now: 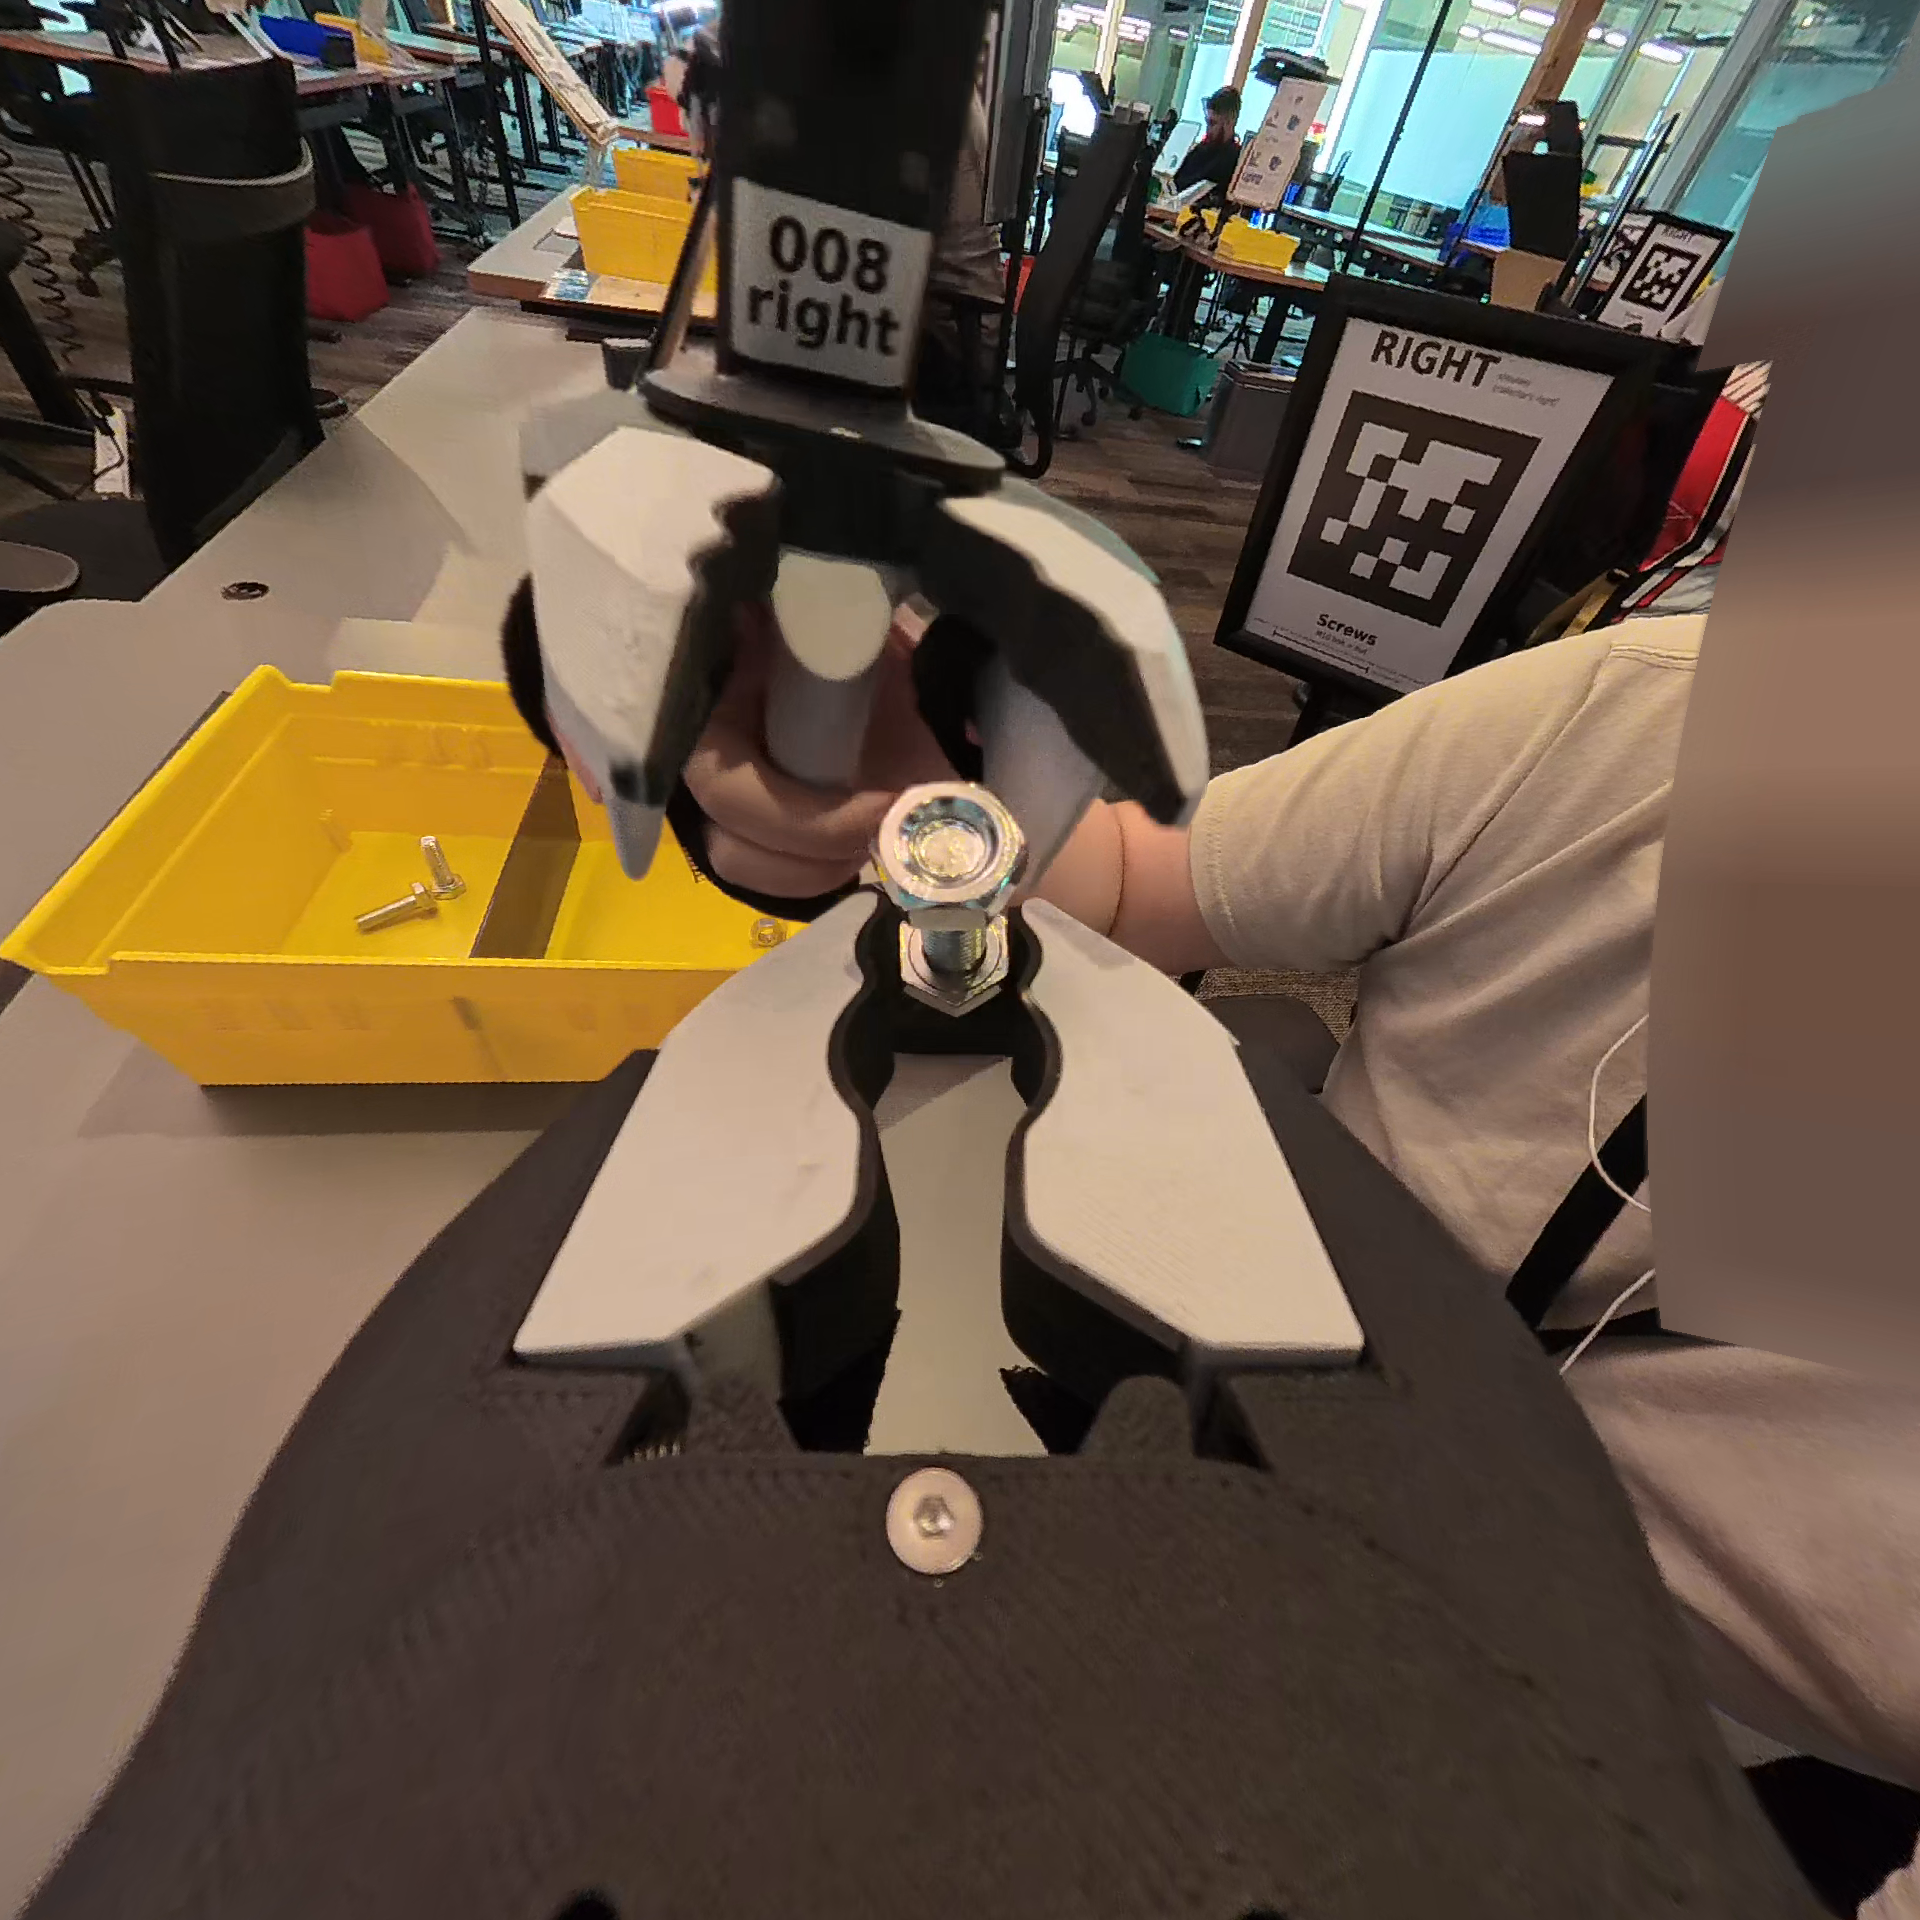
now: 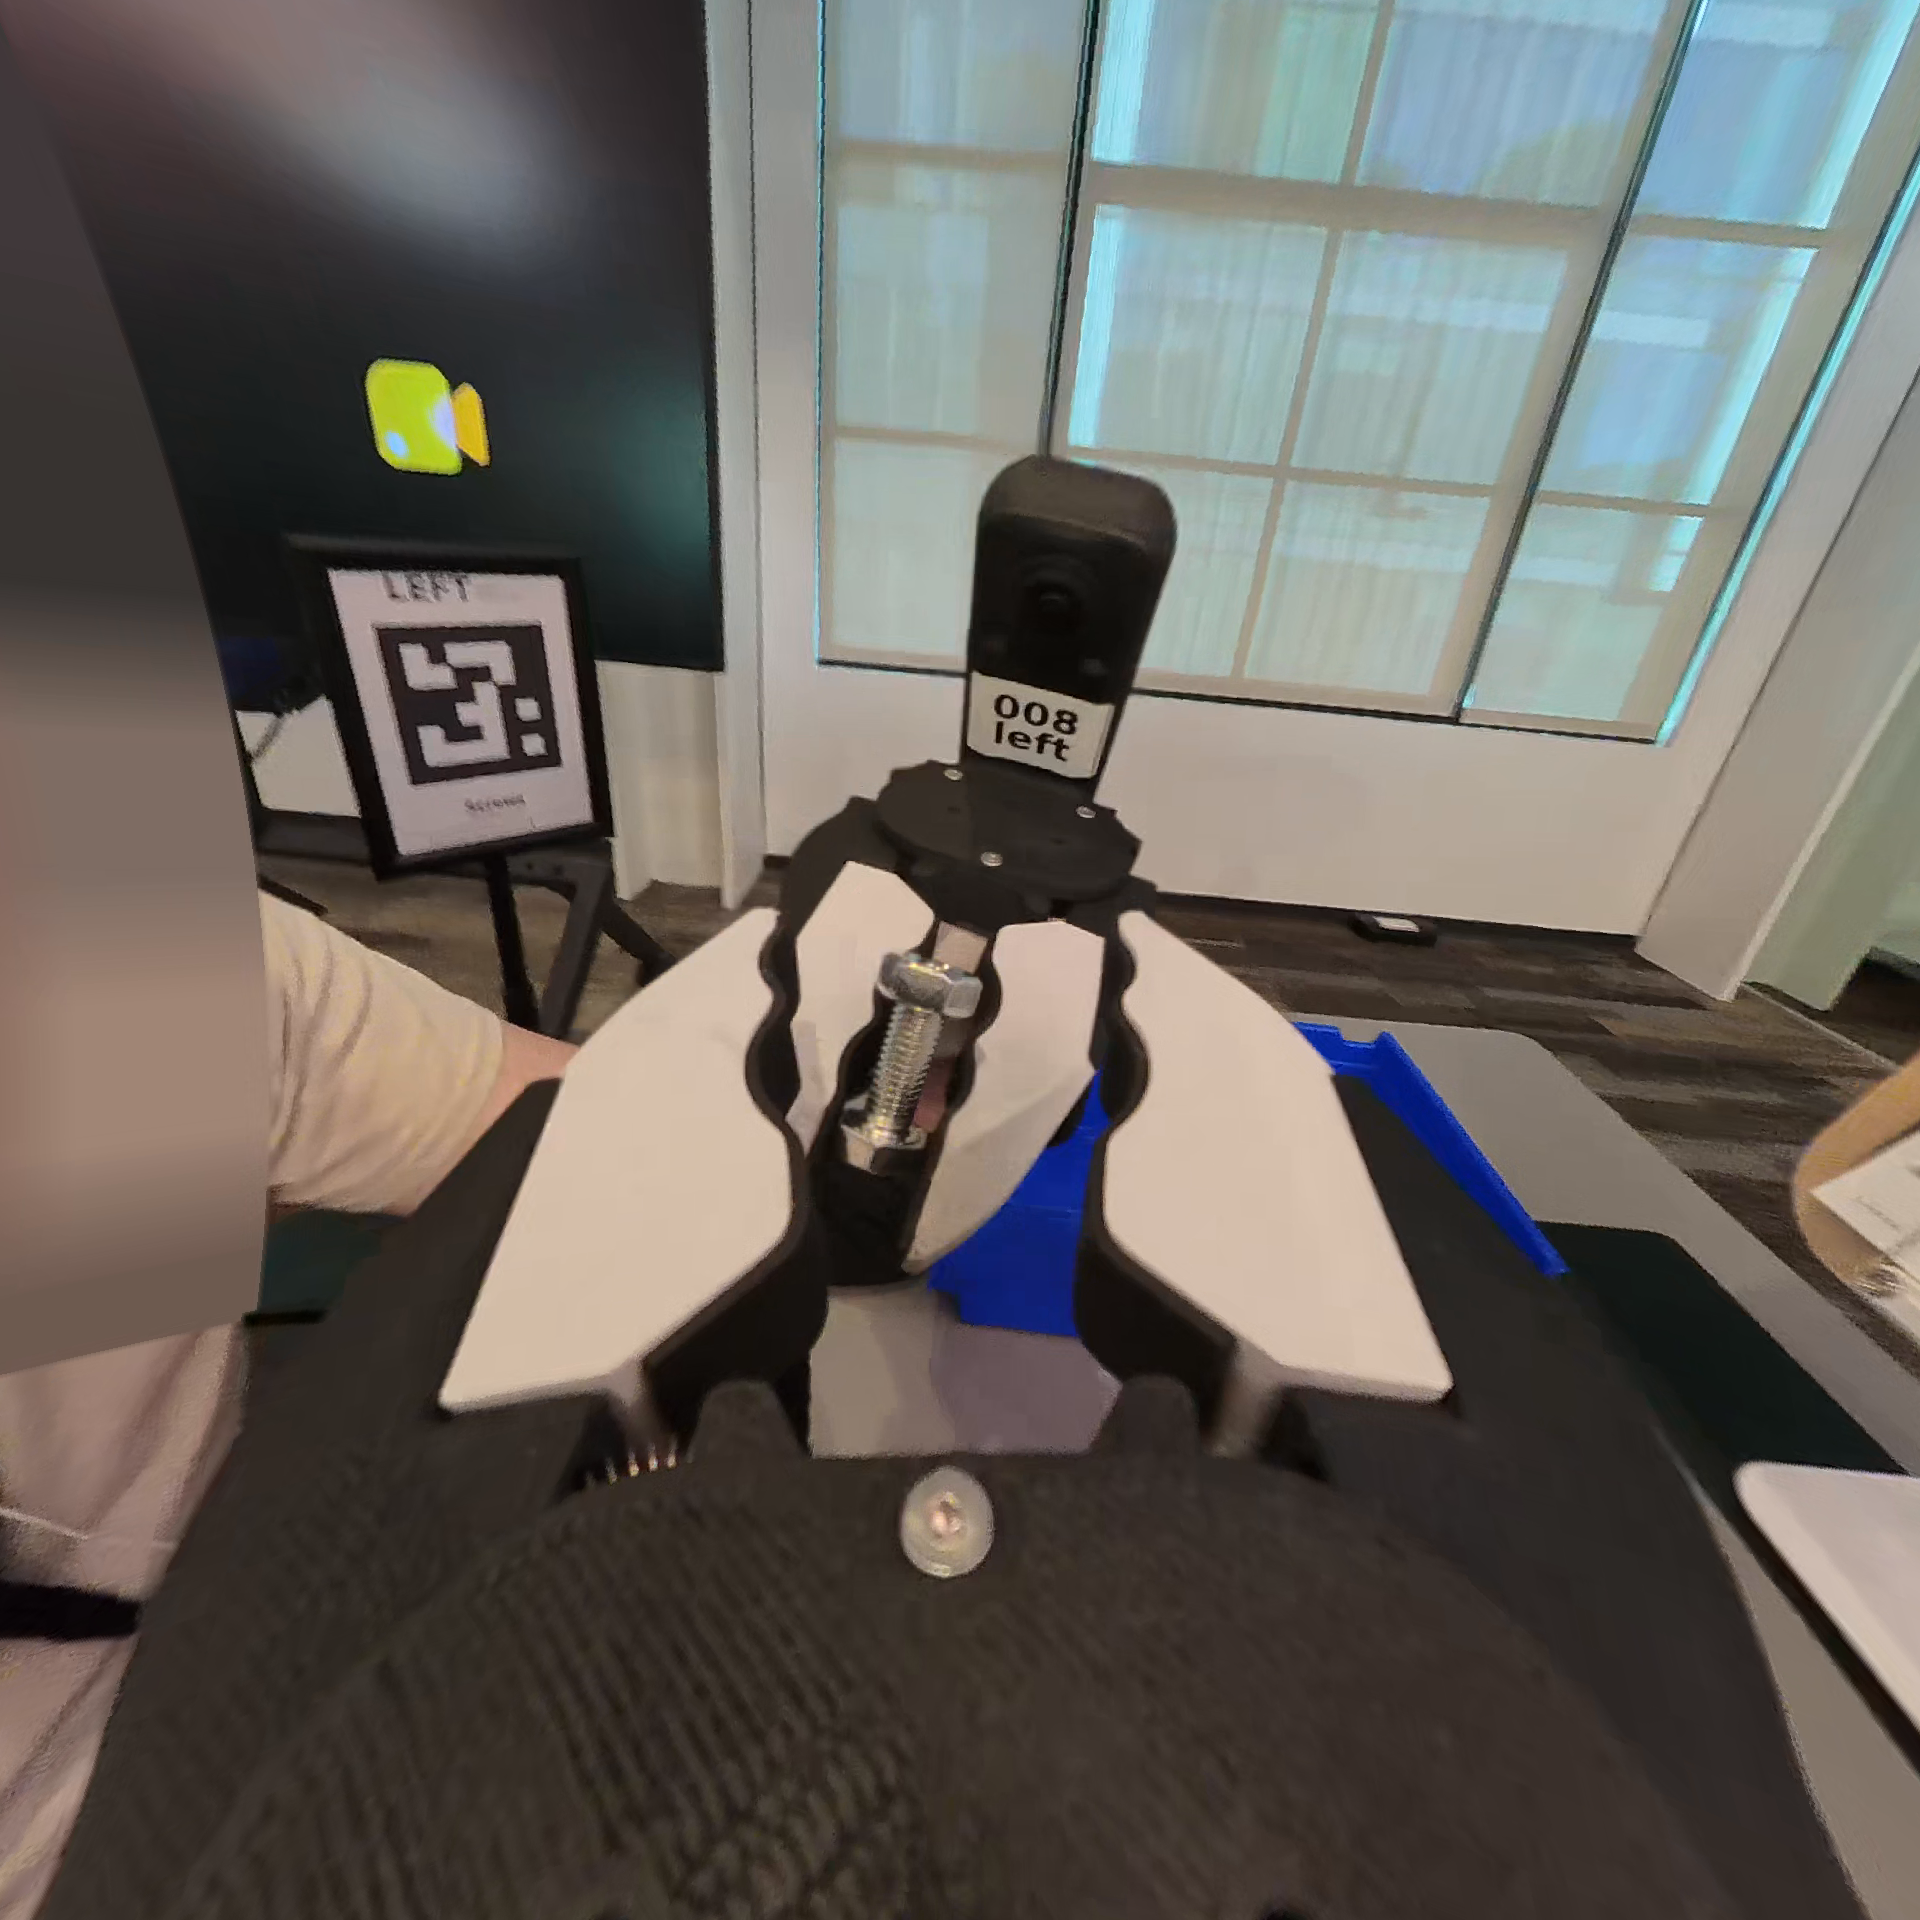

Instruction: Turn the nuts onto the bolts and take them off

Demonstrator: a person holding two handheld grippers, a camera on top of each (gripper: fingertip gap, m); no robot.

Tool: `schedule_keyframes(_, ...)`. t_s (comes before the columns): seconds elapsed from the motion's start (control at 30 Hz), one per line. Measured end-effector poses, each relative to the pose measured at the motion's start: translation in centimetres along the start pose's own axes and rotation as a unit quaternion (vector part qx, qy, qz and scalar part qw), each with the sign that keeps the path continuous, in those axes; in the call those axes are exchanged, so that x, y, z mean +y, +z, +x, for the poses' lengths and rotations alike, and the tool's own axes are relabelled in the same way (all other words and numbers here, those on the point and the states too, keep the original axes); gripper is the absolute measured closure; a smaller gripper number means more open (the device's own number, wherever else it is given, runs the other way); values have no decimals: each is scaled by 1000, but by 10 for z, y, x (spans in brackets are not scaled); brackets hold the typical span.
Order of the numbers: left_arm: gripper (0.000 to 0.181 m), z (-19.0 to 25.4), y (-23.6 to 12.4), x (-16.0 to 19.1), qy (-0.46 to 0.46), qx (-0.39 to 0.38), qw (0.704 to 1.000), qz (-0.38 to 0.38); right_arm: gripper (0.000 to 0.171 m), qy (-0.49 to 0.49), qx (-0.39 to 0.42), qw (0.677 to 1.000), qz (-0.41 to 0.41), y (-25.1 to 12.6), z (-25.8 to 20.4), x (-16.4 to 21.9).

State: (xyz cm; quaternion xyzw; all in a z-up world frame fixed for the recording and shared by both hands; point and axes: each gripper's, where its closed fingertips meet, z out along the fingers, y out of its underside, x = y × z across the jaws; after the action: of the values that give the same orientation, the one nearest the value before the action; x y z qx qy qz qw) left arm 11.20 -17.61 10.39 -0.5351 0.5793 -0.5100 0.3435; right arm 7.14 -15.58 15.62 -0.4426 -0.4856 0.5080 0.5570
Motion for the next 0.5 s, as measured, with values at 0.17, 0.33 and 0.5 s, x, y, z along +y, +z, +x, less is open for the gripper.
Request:
schedule_keyframes(0.17,163,-1,-2,0,8,-13,1000,-4,120,35,50,998,-5,-21,37,5)
schedule_keyframes(0.33,163,-5,-1,2,11,-26,1000,-12,122,19,44,999,18,-25,28,-10)
schedule_keyframes(0.5,163,-12,3,7,14,-46,998,-26,118,-10,21,999,-24,-4,5,2)
